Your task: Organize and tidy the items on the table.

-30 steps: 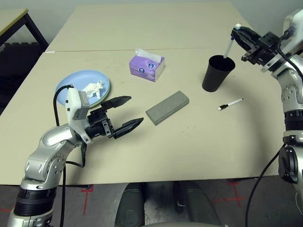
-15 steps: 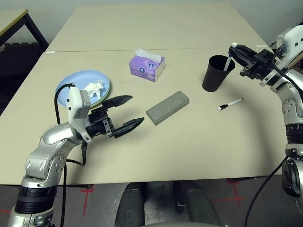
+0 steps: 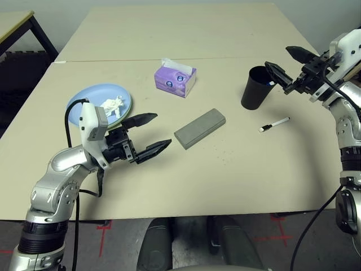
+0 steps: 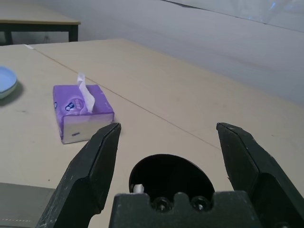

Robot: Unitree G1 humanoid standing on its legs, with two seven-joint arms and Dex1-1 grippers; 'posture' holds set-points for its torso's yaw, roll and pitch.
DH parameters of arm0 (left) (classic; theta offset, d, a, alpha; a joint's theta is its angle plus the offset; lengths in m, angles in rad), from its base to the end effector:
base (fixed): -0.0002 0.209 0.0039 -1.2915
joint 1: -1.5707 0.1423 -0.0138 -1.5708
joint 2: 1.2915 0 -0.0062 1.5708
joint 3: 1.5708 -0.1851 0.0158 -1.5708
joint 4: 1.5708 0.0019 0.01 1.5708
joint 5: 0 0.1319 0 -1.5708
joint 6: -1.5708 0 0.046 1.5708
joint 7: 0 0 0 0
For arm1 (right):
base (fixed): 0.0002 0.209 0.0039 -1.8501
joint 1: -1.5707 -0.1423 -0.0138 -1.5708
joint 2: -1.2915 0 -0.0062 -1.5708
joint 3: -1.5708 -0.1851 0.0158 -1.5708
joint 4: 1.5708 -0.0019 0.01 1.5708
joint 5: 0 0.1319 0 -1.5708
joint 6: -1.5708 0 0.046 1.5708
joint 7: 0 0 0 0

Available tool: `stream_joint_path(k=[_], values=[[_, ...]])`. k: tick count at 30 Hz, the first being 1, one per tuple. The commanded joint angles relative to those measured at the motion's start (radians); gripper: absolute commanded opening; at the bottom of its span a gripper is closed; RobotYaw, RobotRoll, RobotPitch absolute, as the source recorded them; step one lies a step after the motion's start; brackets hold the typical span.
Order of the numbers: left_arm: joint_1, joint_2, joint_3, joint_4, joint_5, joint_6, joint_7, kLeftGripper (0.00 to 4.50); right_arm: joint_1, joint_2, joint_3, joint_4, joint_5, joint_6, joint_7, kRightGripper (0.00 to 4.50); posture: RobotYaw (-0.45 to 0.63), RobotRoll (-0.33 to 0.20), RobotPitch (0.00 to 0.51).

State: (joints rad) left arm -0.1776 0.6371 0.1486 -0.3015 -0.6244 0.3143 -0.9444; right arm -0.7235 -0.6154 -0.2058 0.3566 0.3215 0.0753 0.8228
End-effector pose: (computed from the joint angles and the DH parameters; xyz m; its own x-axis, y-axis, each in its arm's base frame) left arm 0.2159 0.2445 0.1625 0.4986 -0.8646 0.0622 0.8461 0.5010 0.1818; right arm 0.2962 -0.2772 0.2175 0.7838 0.5830 0.2141 -0.4935 0.7939 -0.3552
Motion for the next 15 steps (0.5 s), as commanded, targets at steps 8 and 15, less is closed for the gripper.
stream_joint_path(k=[8, 15], values=[[0.0, -0.002, 0.017, 0.008, 0.013, -0.018, 0.021, 4.5, 0.018, -0.102, 0.032, -0.2, 0.149, 0.173, 0.265, 4.43, 0.11, 0.0, 0.128], [-0.008, -0.005, 0.02, 0.014, 0.015, -0.024, 0.039, 4.5, 0.047, -0.231, 0.152, -0.281, 0.131, 0.344, 0.415, 4.43, 0.11, 0.0, 0.127]])
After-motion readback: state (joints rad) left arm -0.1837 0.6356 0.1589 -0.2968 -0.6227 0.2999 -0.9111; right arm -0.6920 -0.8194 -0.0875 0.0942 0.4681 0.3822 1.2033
